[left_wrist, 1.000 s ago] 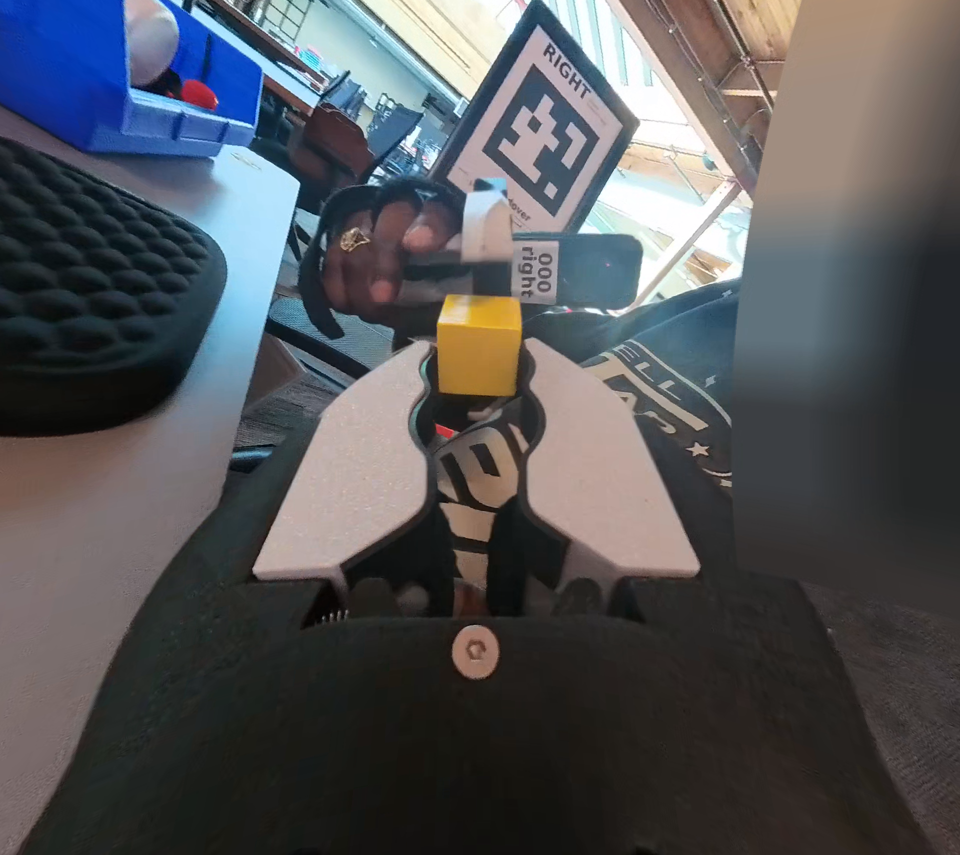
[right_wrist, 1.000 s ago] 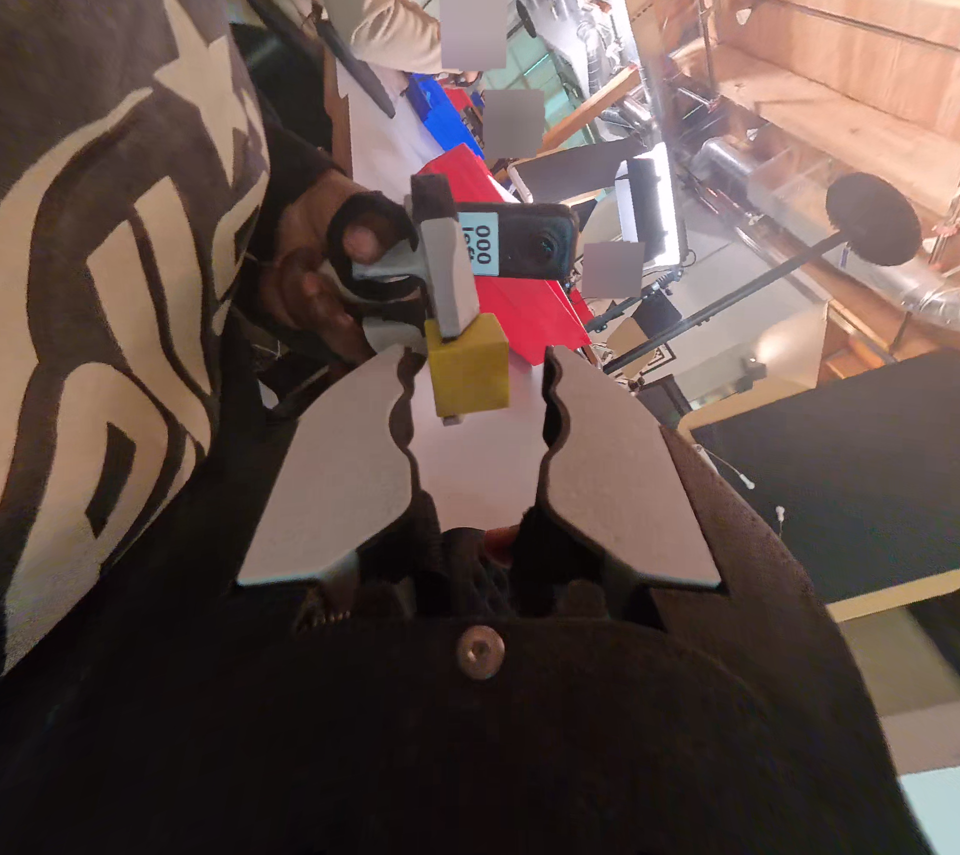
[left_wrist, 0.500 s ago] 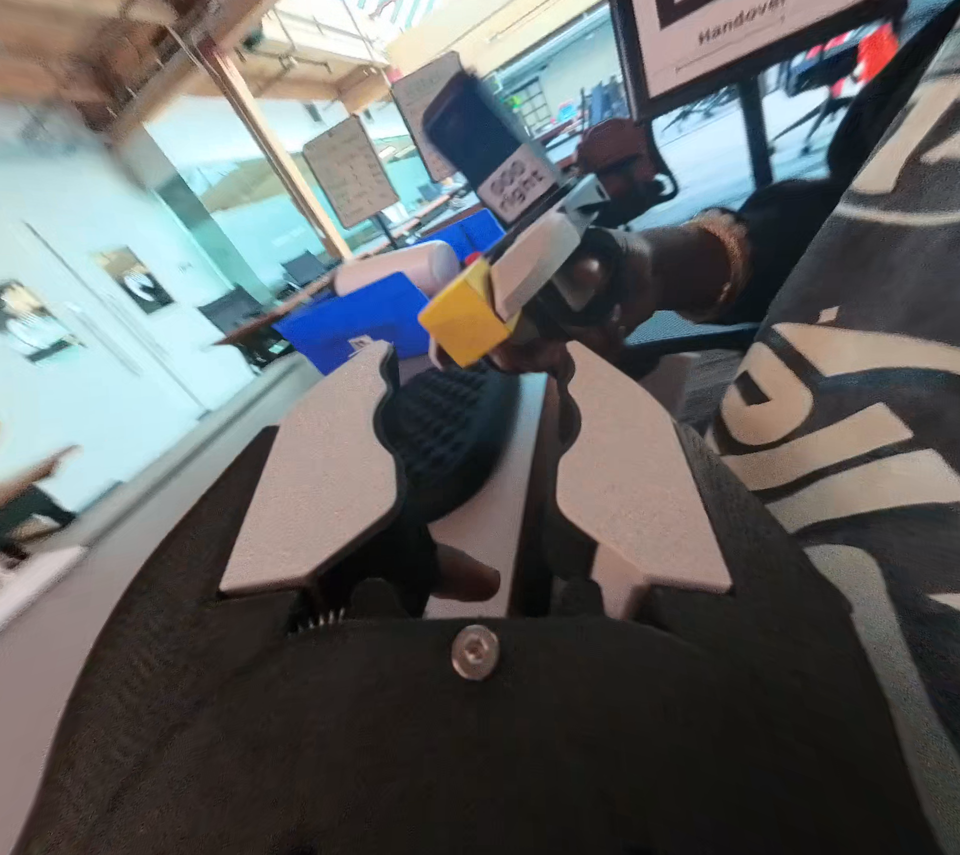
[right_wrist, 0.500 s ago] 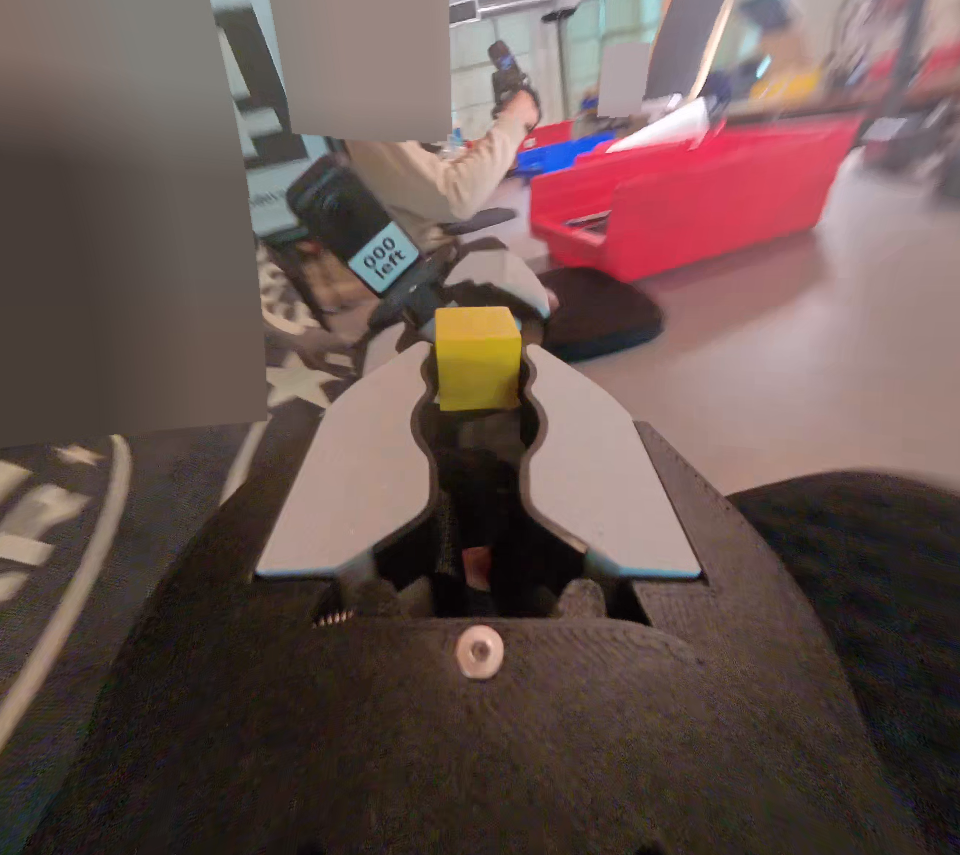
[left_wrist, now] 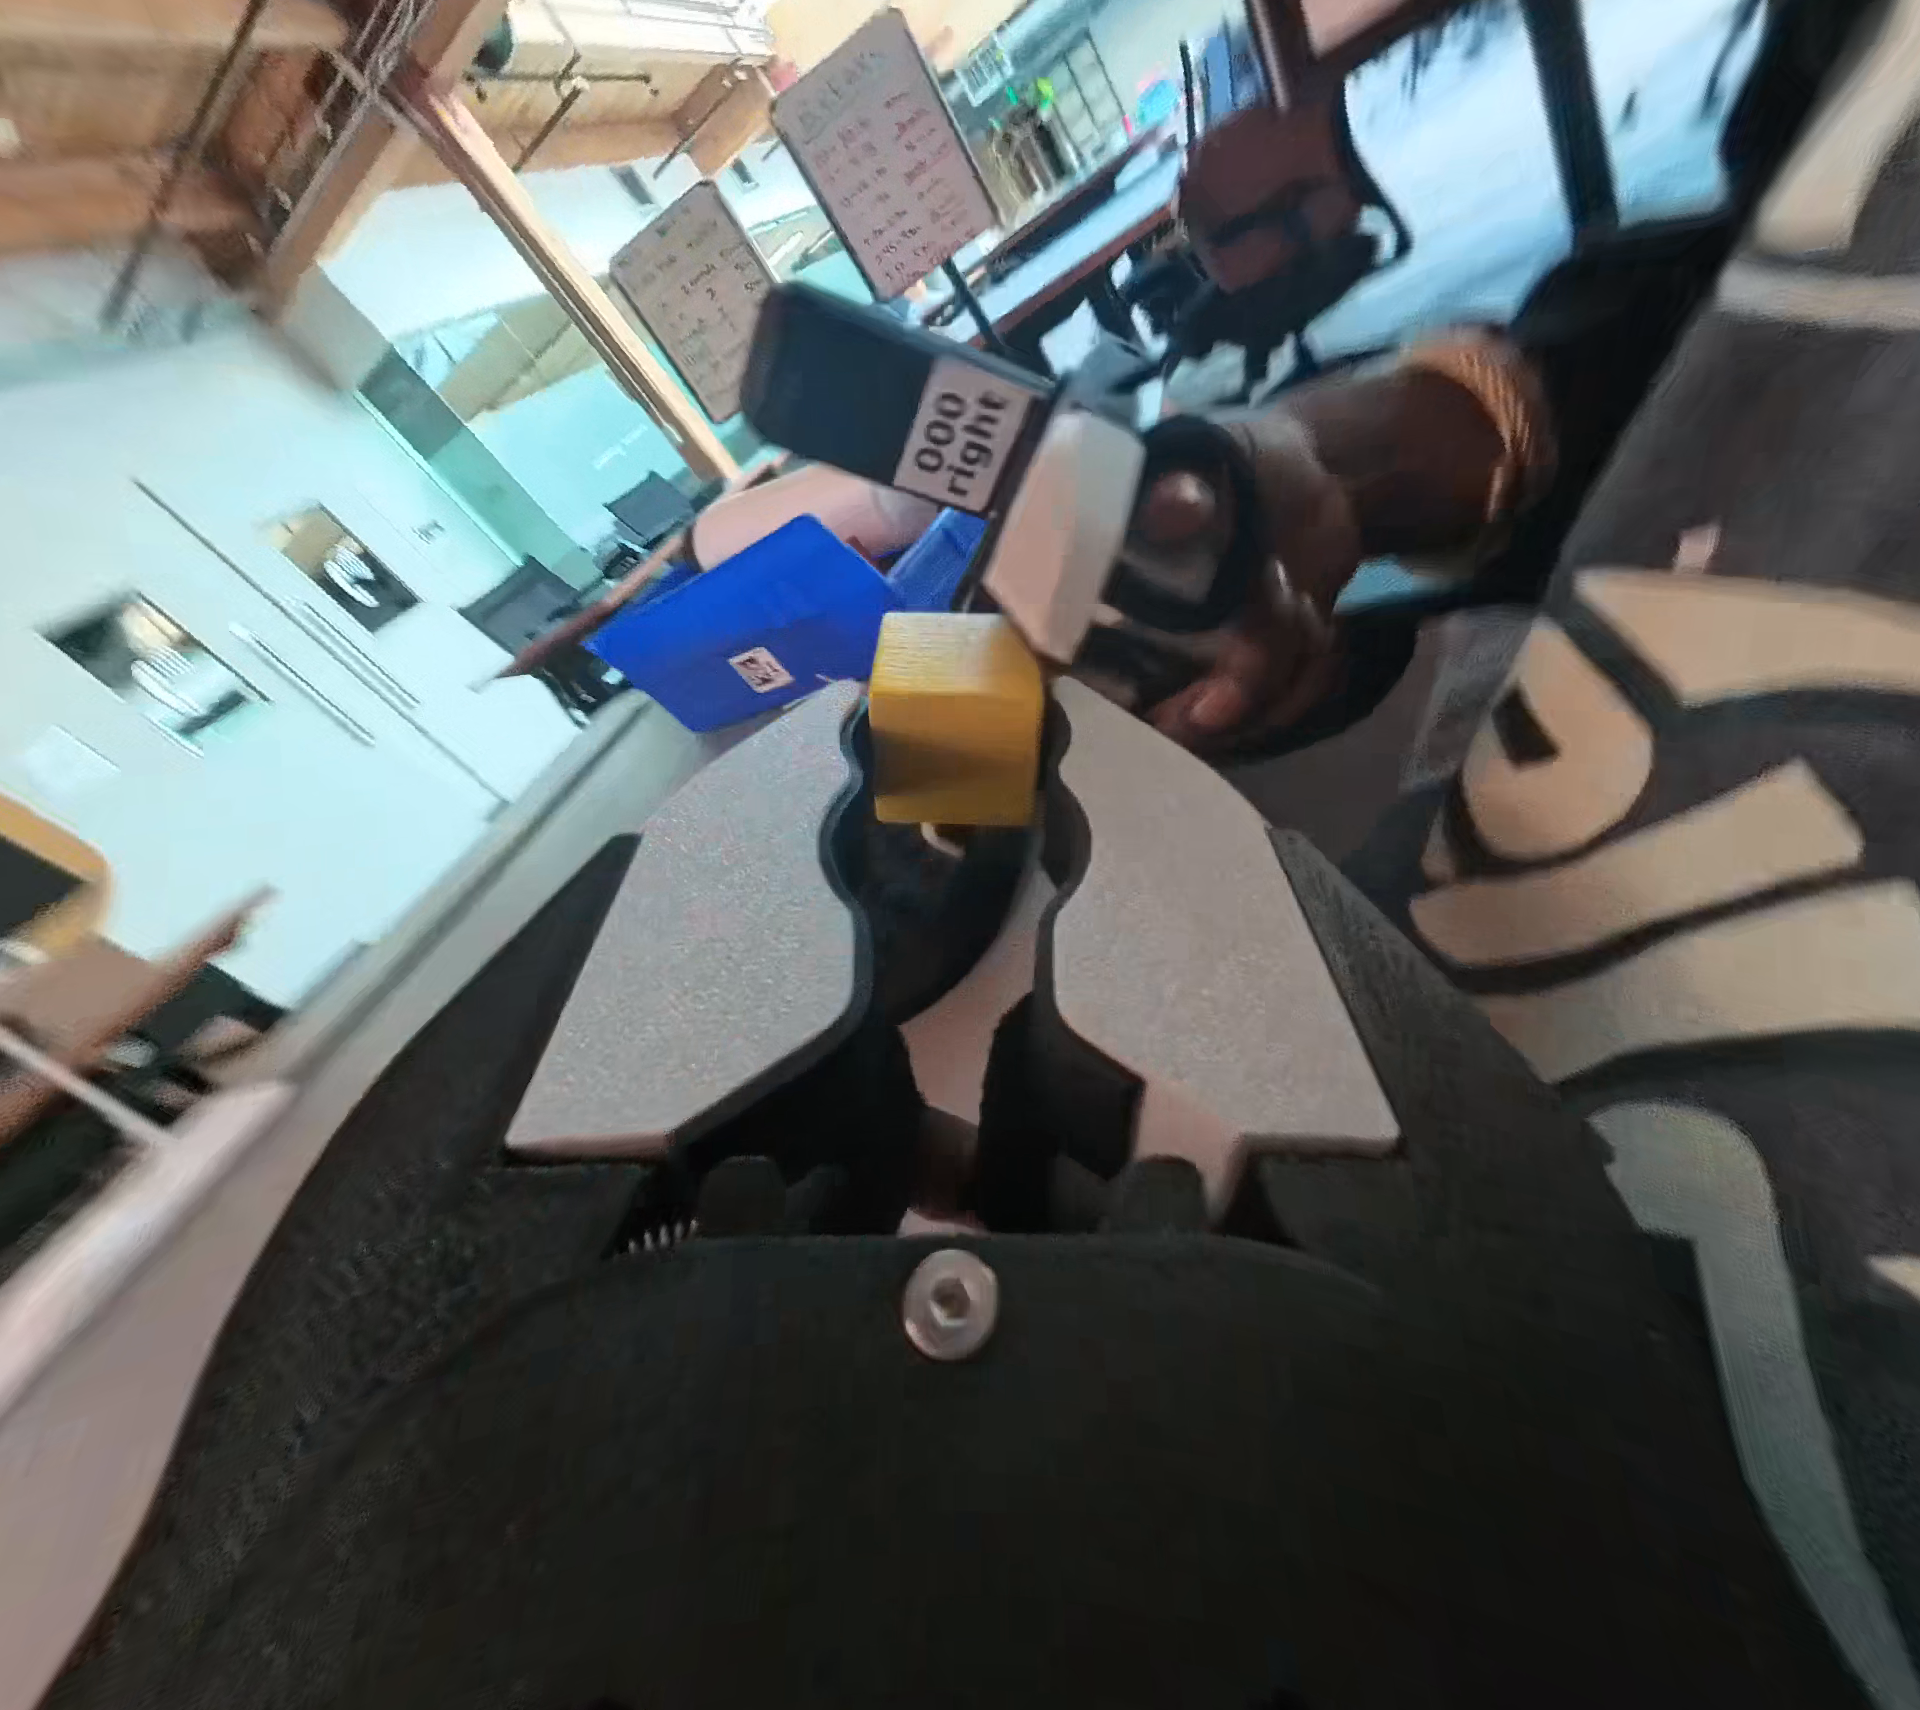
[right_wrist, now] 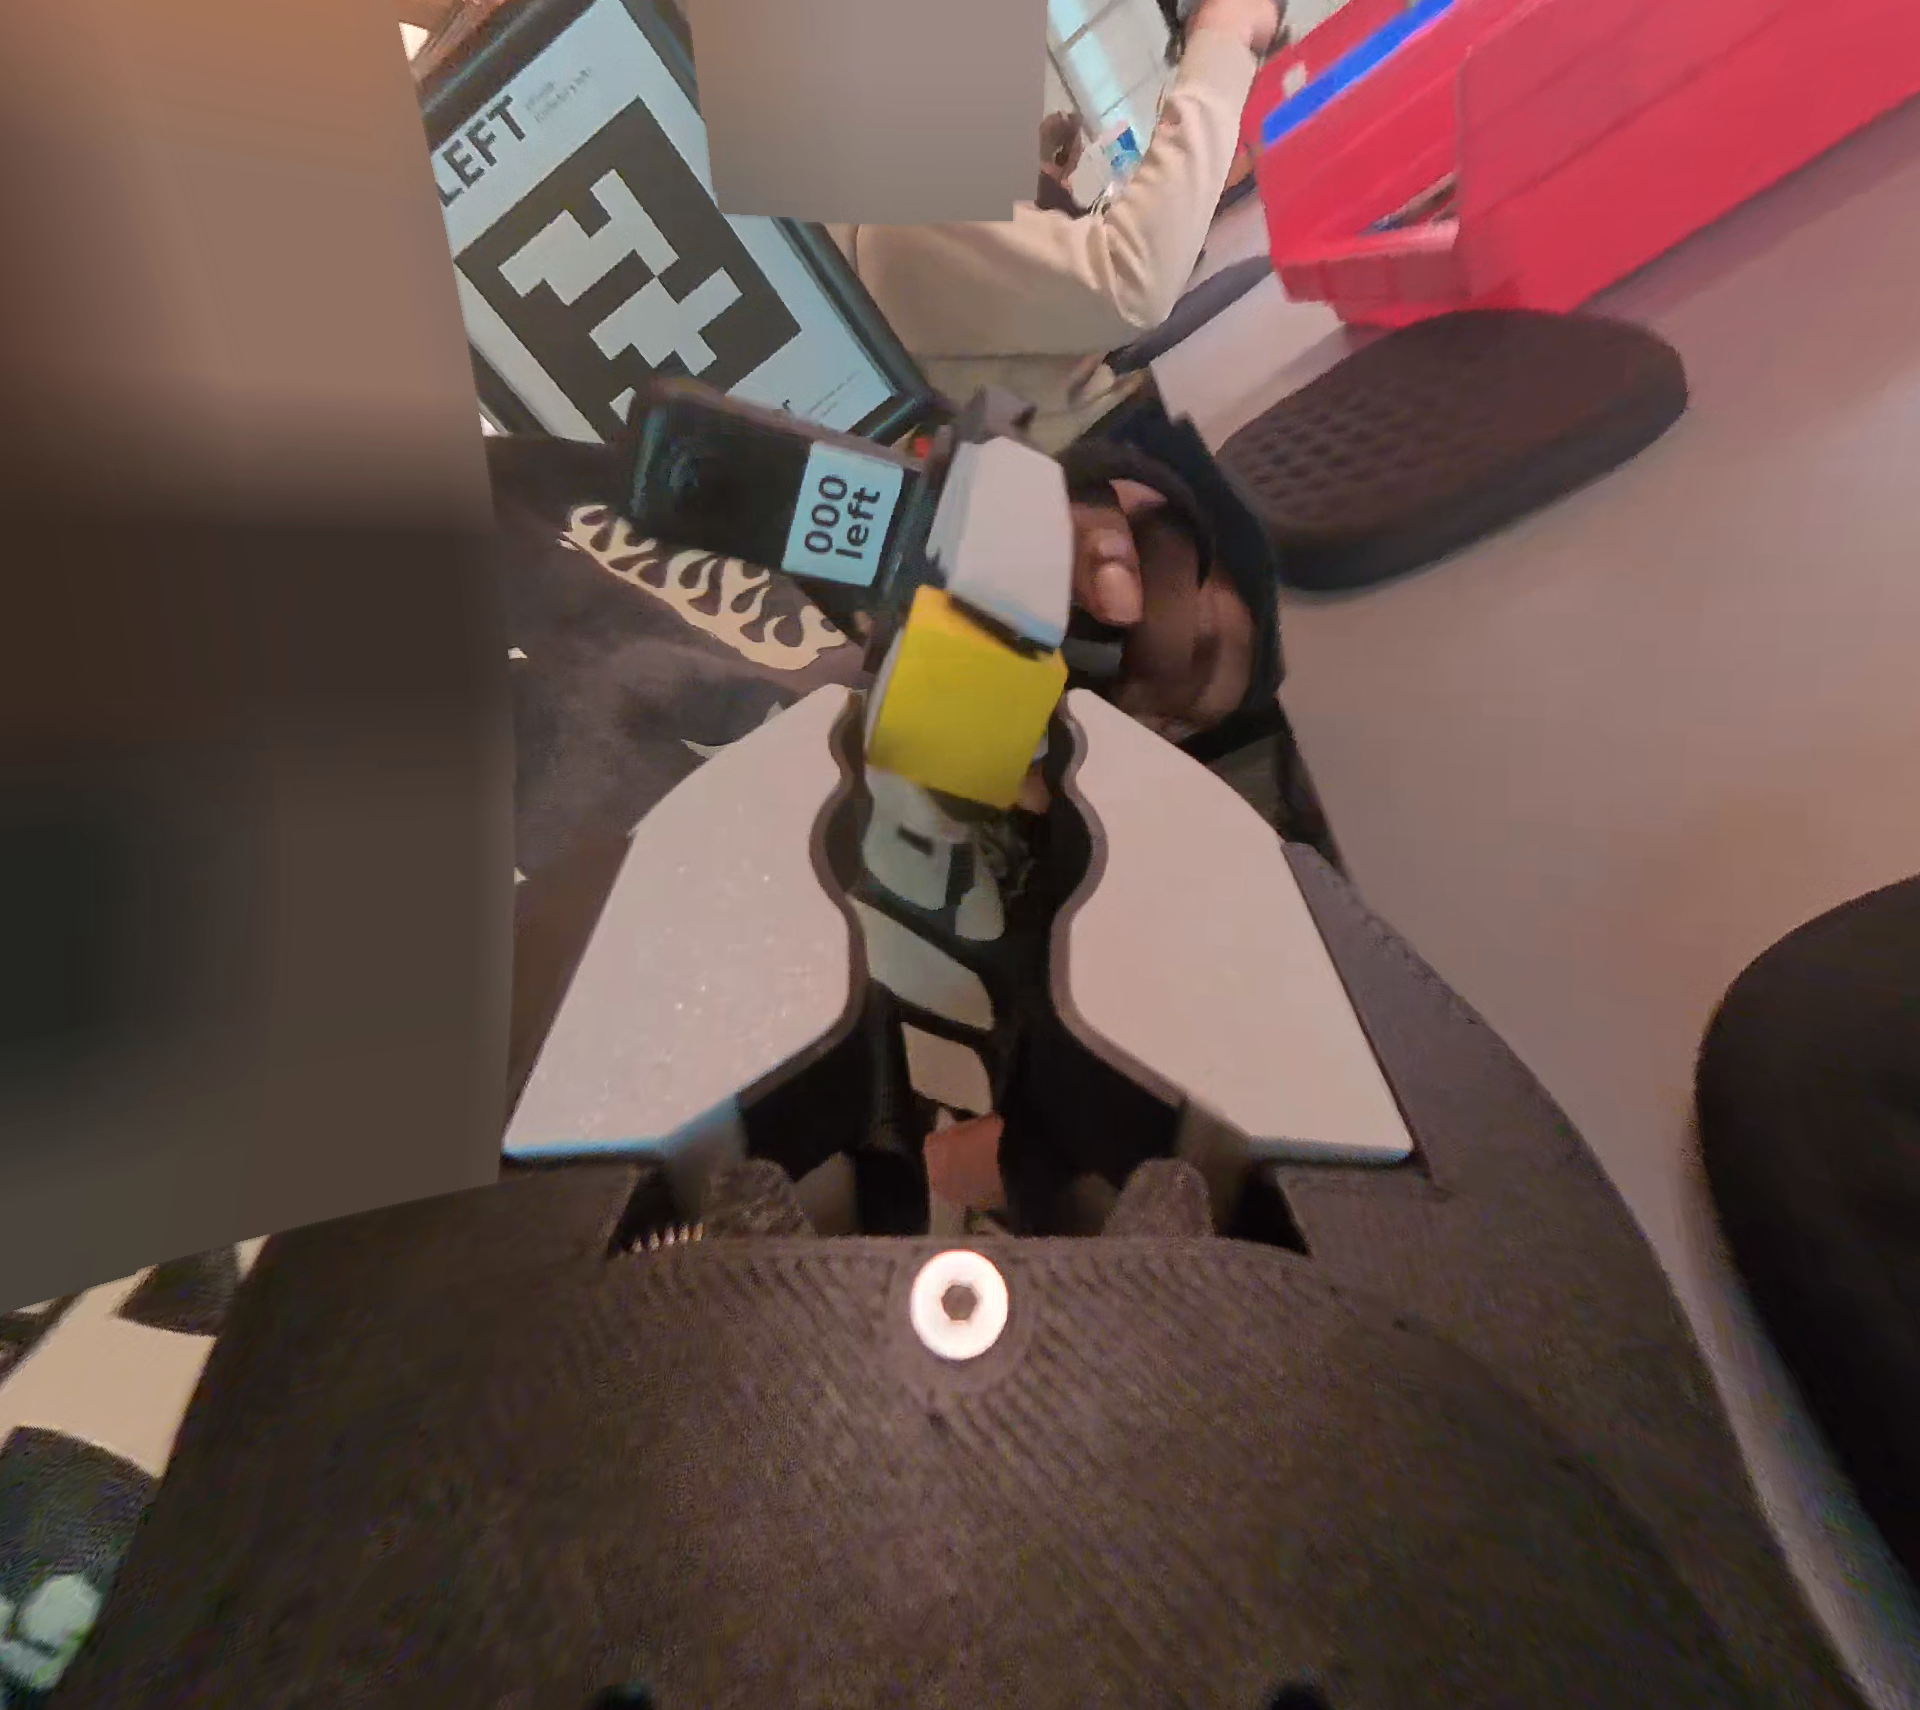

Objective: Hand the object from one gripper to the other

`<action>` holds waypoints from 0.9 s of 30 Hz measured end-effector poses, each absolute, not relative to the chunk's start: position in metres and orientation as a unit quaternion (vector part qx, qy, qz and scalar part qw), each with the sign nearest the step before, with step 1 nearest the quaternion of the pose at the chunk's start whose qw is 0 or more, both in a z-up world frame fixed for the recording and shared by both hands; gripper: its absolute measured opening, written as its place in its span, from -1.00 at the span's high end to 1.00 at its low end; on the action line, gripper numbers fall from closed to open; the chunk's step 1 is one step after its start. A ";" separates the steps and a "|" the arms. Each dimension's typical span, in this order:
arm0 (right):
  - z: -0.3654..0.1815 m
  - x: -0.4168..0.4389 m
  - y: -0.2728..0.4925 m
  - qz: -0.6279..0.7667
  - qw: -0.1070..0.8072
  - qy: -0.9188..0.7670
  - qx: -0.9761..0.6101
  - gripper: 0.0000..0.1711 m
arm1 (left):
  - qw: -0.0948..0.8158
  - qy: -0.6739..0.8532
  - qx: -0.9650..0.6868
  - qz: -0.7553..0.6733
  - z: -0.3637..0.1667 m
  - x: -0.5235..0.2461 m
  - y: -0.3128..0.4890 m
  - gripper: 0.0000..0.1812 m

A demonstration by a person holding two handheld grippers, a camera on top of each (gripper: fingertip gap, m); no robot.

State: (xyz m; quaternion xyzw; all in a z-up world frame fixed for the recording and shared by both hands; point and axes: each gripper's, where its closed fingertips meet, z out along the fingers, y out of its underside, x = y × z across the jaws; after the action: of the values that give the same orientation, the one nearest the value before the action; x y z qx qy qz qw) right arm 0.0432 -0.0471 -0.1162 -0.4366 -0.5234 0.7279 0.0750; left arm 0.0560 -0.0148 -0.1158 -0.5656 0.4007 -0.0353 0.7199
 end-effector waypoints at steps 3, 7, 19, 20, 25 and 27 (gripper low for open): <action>-0.104 0.043 -0.034 0.705 0.210 -0.548 -0.398 0.36 | 0.706 0.300 -0.606 -0.209 -0.104 0.050 -0.015 0.68; -0.097 0.048 -0.022 0.572 0.457 -0.616 -0.292 0.17 | 0.580 0.192 -0.628 -0.483 -0.101 0.055 -0.025 0.68; -0.114 0.046 -0.046 0.338 0.627 -0.691 -0.125 0.63 | 0.448 0.176 -0.637 -0.601 -0.116 0.083 -0.036 0.68; -0.115 0.045 -0.046 0.336 0.624 -0.694 -0.126 0.64 | 0.449 0.177 -0.639 -0.599 -0.117 0.083 -0.036 0.69; -0.097 0.051 -0.029 0.432 0.579 -0.661 -0.203 0.66 | 0.559 0.199 -0.596 -0.541 -0.099 0.069 -0.030 0.56; -0.088 0.053 -0.010 0.505 0.517 -0.629 -0.285 0.66 | 0.638 0.215 -0.602 -0.430 -0.099 0.056 -0.020 0.44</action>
State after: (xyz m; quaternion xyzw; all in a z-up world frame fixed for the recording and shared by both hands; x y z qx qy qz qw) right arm 0.0529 -0.0096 -0.0880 -0.2848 -0.6294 0.5051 0.5174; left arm 0.0557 -0.0200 -0.0992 -0.6019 0.2148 -0.4297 0.6380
